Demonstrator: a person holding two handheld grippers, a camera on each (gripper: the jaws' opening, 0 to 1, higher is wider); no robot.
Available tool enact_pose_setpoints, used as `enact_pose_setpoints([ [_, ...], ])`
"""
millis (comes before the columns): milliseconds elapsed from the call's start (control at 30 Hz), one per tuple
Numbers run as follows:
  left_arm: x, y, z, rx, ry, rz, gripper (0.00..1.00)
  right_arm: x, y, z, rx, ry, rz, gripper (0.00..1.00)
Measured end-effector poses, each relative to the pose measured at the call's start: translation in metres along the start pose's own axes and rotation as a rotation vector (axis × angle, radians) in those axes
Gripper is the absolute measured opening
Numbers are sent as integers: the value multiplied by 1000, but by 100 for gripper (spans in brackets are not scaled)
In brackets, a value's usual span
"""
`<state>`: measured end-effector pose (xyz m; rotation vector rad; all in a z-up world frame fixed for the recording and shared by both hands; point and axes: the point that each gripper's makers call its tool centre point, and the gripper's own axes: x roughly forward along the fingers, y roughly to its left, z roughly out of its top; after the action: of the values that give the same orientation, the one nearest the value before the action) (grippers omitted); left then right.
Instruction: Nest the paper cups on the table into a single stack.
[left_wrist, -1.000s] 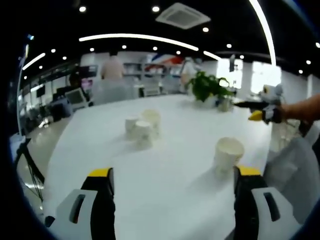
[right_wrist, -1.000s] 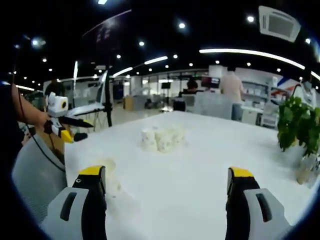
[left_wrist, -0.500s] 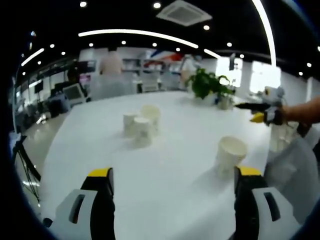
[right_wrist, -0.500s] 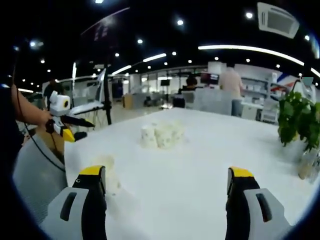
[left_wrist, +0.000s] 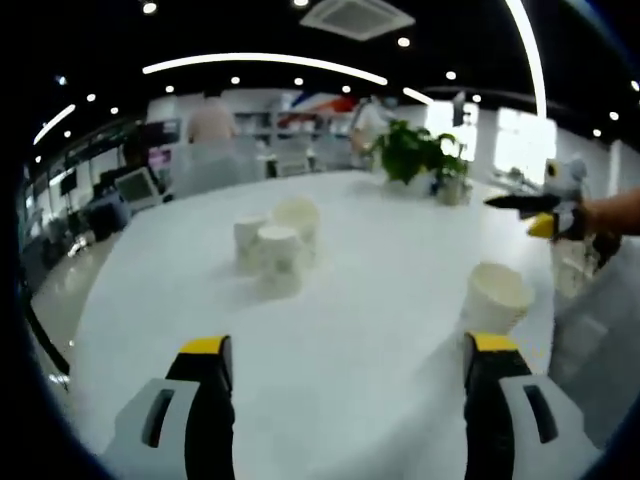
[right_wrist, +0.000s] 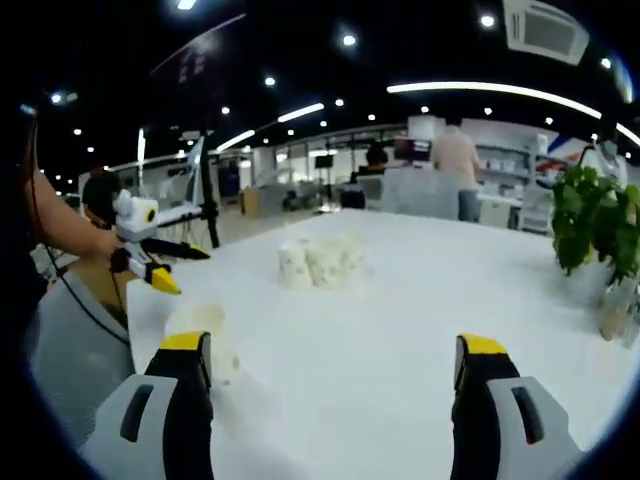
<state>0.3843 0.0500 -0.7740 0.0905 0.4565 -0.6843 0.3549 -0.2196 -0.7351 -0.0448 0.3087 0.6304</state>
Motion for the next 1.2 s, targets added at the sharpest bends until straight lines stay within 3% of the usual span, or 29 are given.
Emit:
enact_pose_setpoints([
  [267,34,16,18,-43,-26,6,95,3,10,-5,3,11,15,100],
  [600,77,41,42,-9,-39,16,91,3,11,-9,4,16,18,99],
  [700,86,49,43,48,-30,32,83,2,8,-9,6,17,13,99],
  [867,106,59,45,77,-15,47,76,0,5,-11,8,20,12,99],
  [1200,133,79,49,56,-4,103,63,-1,1,-16,20,29,0,99],
])
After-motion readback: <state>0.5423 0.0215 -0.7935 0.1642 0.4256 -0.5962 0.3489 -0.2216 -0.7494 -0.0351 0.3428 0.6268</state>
